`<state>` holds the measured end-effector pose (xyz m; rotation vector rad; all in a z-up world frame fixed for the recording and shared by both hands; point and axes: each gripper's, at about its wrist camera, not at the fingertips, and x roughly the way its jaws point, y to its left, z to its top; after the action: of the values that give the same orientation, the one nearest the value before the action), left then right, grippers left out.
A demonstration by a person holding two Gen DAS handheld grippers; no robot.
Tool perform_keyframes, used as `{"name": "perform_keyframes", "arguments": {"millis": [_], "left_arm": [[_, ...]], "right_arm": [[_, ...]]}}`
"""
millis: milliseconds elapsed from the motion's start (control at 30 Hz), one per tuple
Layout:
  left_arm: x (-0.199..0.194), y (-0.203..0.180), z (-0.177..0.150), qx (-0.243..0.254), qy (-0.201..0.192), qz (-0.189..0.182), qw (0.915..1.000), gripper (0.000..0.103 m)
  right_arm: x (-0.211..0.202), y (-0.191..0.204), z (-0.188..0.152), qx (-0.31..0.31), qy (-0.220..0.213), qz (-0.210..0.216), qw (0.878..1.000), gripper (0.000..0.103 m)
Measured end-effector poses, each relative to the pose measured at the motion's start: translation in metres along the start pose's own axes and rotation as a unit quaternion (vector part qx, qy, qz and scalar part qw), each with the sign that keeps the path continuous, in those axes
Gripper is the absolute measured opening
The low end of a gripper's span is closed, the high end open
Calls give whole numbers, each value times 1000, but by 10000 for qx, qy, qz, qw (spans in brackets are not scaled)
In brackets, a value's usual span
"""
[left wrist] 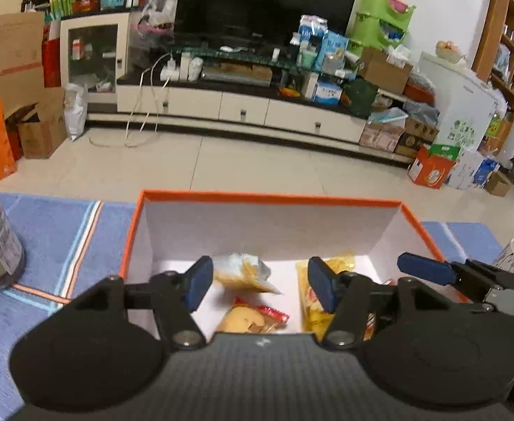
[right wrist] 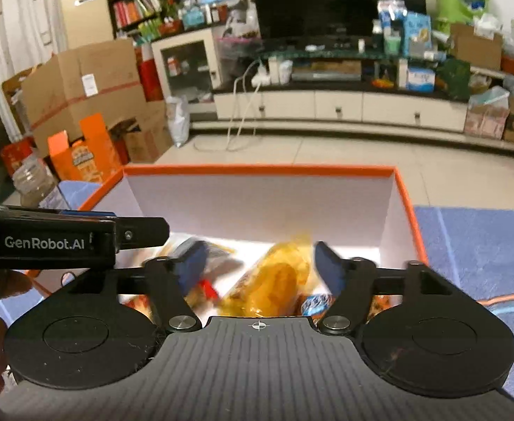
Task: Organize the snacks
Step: 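Carry both packets into the orange box and open both grippers, then move both grippers back to the snack pile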
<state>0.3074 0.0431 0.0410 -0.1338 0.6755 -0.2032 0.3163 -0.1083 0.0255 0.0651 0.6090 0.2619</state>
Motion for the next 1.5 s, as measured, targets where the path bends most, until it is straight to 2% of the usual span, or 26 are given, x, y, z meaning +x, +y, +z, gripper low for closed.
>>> {"name": "perform_keyframes", "arguments": {"millis": [100,167,233,333,467,700,900,1033,1100,1200,1300,1433,1500], "left_arm": [[-12,-5,3,21,-149,-50,9999,64],[-21,-11,5,61,-229,-76,9997,65],[-30,-17,5,126,-328,-17,9994,68],[-48,-24,-1,119,-456,169,9987,77],[-83,-31,-25,83,-543,341,9979,77],[-155,-41,-99,99,-551,642,9964,77],[-191,-35,-161,-211,-199,846,9960,77],[-200,-30,-197,-561,126,911,9942,77],[-202,-28,-211,-561,361,853,9941,77],[-204,-26,-222,-563,544,923,9926,77],[-206,-22,-218,-658,575,1015,9910,77],[-213,-15,-213,-801,507,1061,9898,77],[-215,-11,-214,-866,511,1096,9889,77]], "right_arm": [[-12,0,4,135,-183,129,9997,83],[-21,2,6,145,-284,88,9995,87],[-31,2,6,141,-406,92,9990,97],[-46,0,6,252,-445,116,9986,96],[-72,6,-3,75,-430,40,9990,96],[-154,19,-67,-244,-447,83,9987,97],[-207,15,-133,-50,-148,301,9994,97],[-228,12,-175,-14,117,401,9991,97],[-232,11,-190,1,234,420,9988,97],[-238,14,-206,-55,356,435,9984,97],[-242,26,-216,-239,381,548,9975,97],[-233,49,-212,-661,345,468,9961,97],[-225,59,-204,-719,373,634,9947,97]]}}
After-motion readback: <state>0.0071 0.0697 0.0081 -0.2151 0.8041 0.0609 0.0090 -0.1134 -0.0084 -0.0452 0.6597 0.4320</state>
